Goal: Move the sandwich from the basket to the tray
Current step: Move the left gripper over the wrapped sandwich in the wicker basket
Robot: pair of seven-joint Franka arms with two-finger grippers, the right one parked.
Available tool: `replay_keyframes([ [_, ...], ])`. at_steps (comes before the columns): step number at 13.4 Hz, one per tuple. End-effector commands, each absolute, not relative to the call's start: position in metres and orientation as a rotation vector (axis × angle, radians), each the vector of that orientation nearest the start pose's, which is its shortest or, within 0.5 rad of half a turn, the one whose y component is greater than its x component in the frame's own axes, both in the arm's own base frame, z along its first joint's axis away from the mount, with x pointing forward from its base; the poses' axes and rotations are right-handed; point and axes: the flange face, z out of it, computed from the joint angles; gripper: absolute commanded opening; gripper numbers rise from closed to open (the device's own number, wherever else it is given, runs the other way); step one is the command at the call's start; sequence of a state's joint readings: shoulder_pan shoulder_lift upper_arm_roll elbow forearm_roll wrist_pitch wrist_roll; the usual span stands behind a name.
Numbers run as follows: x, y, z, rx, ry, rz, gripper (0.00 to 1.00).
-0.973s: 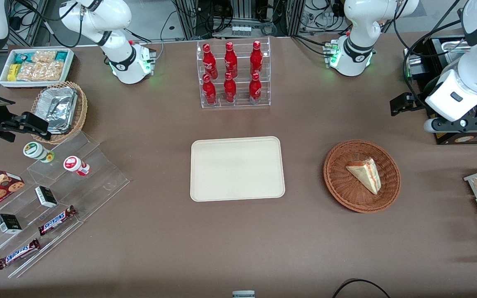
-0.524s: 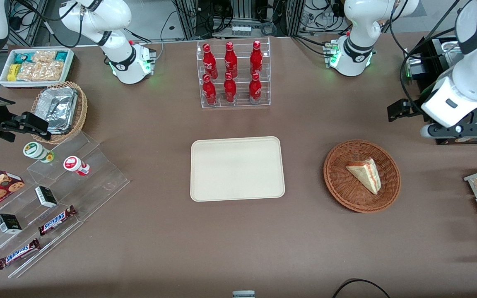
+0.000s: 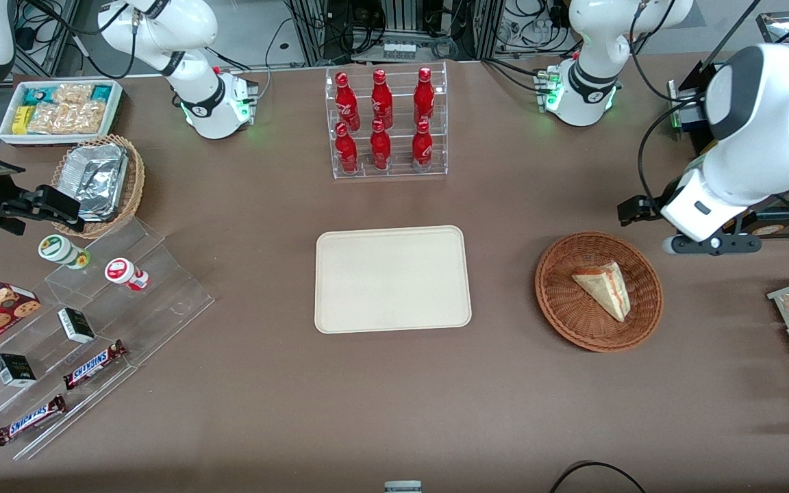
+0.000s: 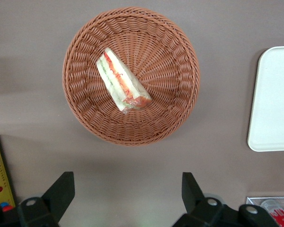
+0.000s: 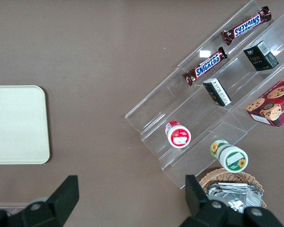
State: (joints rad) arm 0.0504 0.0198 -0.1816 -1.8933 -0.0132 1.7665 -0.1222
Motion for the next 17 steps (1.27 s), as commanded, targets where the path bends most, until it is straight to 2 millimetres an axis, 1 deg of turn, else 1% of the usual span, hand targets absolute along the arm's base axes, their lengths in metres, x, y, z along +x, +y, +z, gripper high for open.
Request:
replay_keyframes([
  [1,0.532,-0.069,0.446,-3.133,0.025,0.201,1.0],
  [2,0.531,-0.068,0.437,-3.135,0.024,0.189,1.0],
  [6,0.521,-0.063,0.389,-3.141,0.013,0.127,1.0],
  [10,0.524,-0.062,0.371,-3.148,0.0,0.096,1.0],
  [12,0.529,-0.041,0.365,-3.151,-0.116,0.065,1.0],
  [15,0.533,-0.04,0.353,-3.135,-0.368,0.05,1.0],
  [17,0.536,-0.04,0.35,-3.115,-0.542,0.017,1.0],
])
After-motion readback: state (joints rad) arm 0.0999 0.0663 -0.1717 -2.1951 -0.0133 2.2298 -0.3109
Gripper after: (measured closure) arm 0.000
